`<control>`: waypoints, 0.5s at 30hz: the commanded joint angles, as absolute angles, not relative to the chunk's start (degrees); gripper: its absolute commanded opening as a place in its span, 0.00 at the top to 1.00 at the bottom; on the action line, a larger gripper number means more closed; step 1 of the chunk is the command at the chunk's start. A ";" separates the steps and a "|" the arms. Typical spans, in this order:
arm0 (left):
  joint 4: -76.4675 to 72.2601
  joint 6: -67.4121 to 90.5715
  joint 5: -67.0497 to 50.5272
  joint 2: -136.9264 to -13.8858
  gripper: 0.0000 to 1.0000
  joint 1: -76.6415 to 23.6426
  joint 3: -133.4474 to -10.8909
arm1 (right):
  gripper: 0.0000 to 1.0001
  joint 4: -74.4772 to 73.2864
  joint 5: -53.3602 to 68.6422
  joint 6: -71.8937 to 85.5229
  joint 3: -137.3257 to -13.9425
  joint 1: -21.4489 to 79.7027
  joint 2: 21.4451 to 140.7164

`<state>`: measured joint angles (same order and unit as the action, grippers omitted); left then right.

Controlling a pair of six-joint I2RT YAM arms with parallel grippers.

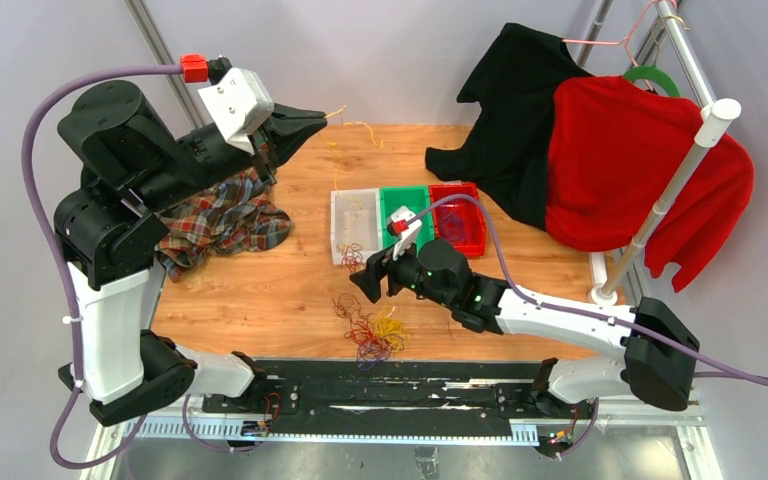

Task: Untangle the cables

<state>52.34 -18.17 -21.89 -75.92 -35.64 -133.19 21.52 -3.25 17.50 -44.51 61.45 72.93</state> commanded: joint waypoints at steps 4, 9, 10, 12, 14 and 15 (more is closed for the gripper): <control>50.74 -17.22 -22.51 -75.81 1.00 -36.47 -135.01 | 0.27 21.08 -5.15 15.00 -52.48 58.86 79.18; 50.78 -17.45 -22.37 -75.85 1.00 -36.47 -135.88 | 0.53 22.88 -4.39 16.40 -53.64 56.20 82.12; 50.79 -17.47 -22.26 -75.85 1.00 -36.47 -136.14 | 0.58 23.43 -4.36 16.64 -53.18 55.97 82.31; 50.77 -18.04 -22.03 -75.93 1.00 -36.47 -136.76 | 0.69 24.92 -4.33 17.05 -51.68 55.83 82.35; 50.63 -18.95 -21.63 -76.09 1.00 -36.47 -137.33 | 0.81 25.81 -3.95 17.80 -50.48 55.69 82.48; 50.63 -19.50 -21.20 -76.21 1.00 -36.47 -137.74 | 0.86 26.24 -3.69 18.16 -49.87 55.64 82.59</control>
